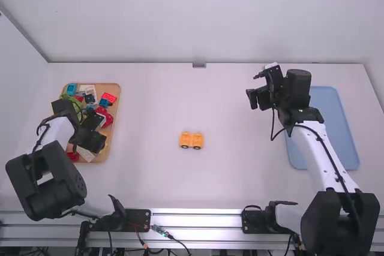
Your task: Assemble lego blocks to make yellow taxi
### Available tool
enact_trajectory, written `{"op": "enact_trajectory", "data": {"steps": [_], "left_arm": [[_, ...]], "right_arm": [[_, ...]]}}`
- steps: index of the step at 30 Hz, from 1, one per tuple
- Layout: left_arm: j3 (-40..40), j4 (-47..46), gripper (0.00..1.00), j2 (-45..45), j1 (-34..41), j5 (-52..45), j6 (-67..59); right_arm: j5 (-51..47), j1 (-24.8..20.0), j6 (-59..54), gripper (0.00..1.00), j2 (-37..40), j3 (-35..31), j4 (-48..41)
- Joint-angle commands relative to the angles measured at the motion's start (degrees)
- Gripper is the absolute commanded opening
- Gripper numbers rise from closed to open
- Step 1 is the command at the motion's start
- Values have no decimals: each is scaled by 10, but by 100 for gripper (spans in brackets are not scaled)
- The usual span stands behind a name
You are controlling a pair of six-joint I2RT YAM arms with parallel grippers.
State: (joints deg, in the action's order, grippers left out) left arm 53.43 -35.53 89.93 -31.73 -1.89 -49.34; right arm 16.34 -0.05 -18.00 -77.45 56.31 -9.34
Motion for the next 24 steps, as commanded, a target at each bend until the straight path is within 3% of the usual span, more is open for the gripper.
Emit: {"op": "enact_trajectory", "data": {"steps": [1,9,24], "left_arm": [[10,-10,79,17,-12,-20,-3],[10,-35,79,49,-28,-45,-43],[10,2,77,95,-30,-32,-56]], "right_arm": [[4,0,1,99,9,17,-4],[3,1,1,99,9,17,-5],[4,1,1,99,9,17,-20]]}}
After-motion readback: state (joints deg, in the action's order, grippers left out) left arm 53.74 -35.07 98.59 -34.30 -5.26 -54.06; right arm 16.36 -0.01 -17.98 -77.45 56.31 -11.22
